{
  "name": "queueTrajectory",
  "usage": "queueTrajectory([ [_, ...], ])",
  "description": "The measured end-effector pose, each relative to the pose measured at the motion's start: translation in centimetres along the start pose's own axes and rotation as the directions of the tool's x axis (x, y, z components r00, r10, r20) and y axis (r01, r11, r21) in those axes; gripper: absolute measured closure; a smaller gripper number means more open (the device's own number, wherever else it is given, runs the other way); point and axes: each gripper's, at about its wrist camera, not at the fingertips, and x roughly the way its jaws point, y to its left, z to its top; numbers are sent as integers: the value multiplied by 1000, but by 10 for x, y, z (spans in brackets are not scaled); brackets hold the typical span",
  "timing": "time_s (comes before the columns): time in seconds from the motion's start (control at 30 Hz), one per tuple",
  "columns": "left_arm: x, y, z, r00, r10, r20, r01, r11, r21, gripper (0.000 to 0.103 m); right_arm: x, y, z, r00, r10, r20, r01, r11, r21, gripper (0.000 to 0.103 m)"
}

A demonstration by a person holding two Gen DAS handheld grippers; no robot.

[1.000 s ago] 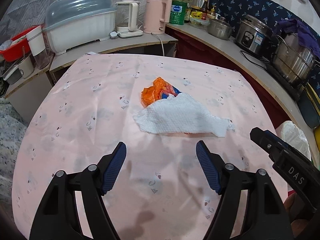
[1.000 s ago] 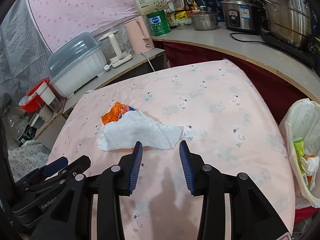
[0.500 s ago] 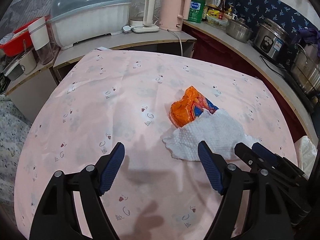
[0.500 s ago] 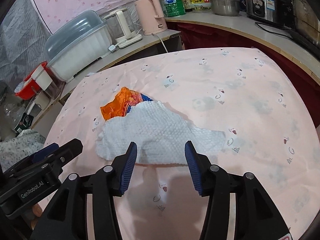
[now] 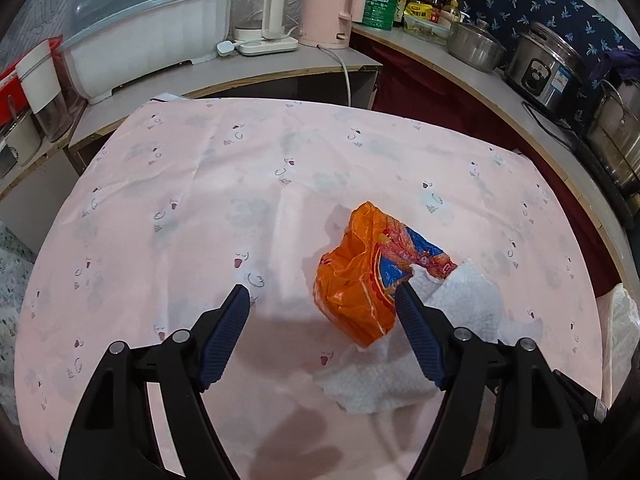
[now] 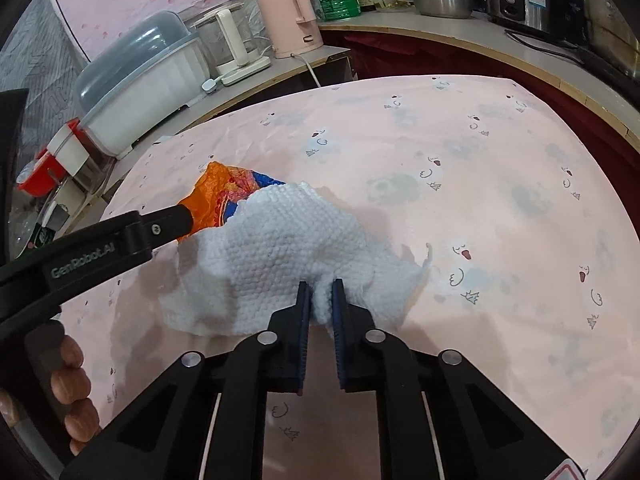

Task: Collect trash
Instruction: 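Grasp the orange printed bag with the left tool while the right tool grasps the paper towel, then carry the orange bag and paper towel in both tools over the trash bin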

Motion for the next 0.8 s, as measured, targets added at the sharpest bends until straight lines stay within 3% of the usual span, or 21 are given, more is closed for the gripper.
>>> queueTrajectory([
  [0.07, 9, -2, 1, 1000, -6, -17, 6, 1000, 5, 43, 0, -4, 0, 1000, 9, 1, -9, 1000, 9, 98],
  [0.2, 20, -9, -4, 997, -35, -62, 36, 999, 15, 73, 0, -3, -1, 1000, 9, 5, -9, 1000, 11, 98],
  [0.3, 15, -15, -10, 999, -19, -46, 21, 999, 38, 81, -3, -5, -3, 1000, 14, 4, -14, 1000, 21, 98],
  [0.8, -36, -41, -47, 1000, -5, -24, 7, 998, 58, 83, -71, -72, -30, 996, -66, 68, 56, 987, 148, 99],
])
